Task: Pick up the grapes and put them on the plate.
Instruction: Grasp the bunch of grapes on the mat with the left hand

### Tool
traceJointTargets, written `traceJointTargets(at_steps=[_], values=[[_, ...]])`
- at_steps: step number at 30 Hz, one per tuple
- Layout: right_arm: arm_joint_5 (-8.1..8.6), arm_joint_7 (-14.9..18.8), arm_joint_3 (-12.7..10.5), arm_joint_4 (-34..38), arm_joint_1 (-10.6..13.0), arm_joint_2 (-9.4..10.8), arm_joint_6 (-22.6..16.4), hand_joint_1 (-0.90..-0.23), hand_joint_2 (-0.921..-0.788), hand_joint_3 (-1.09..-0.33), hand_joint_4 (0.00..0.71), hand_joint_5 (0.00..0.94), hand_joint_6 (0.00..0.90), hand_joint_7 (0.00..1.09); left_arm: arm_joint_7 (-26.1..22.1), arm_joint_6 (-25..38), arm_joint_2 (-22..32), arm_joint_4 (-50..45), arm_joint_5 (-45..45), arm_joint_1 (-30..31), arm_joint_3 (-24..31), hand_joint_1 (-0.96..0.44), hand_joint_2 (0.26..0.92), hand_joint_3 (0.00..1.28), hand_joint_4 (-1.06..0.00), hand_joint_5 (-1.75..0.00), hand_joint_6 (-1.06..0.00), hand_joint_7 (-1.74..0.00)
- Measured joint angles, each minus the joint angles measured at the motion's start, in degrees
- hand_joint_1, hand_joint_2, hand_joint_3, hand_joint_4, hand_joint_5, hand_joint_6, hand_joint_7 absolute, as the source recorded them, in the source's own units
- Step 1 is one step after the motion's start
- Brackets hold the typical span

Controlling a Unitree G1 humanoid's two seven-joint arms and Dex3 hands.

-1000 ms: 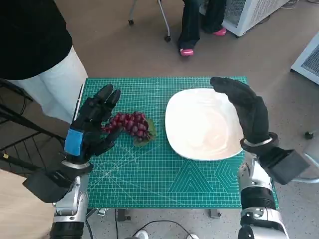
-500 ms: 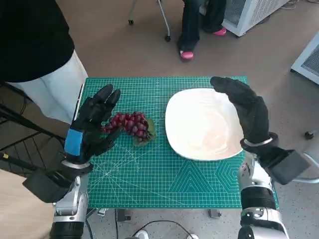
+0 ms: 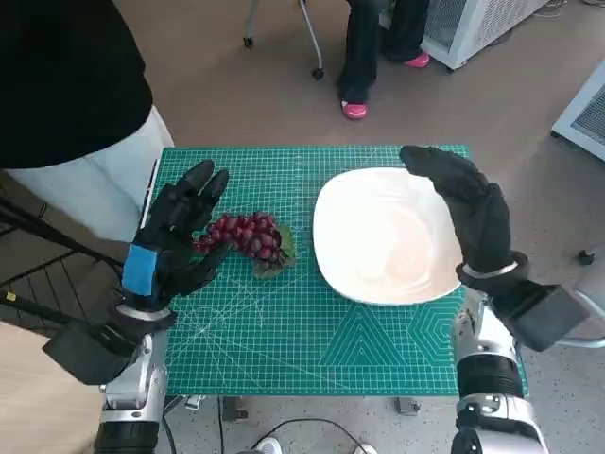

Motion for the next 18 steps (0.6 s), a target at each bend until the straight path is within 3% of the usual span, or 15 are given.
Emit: traceJointTargets(at_steps=[9,18], values=[[-0.01,-0.01,-0.01,0.0,0.0,0.11,0.02,-0.493,-0.921,-0.516,0.335,0.001,0.324,0.0,0.96,0.29,0.44,-0.32,1.57,-0.03,0.02,-0.31,0.921,0.21,-0.39,0.0,-0.23,-0.38],[-0.01,-0.03,-0.11,0.0,-0.01,0.13,0.03,-0.492,-0.921,-0.517,0.334,0.0,0.324,0.0,8.64,4.82,6.38,-2.58,22.0,-0.22,-0.63,-0.42,0.921,0.1,-0.21,0.0,-0.22,-0.15]])
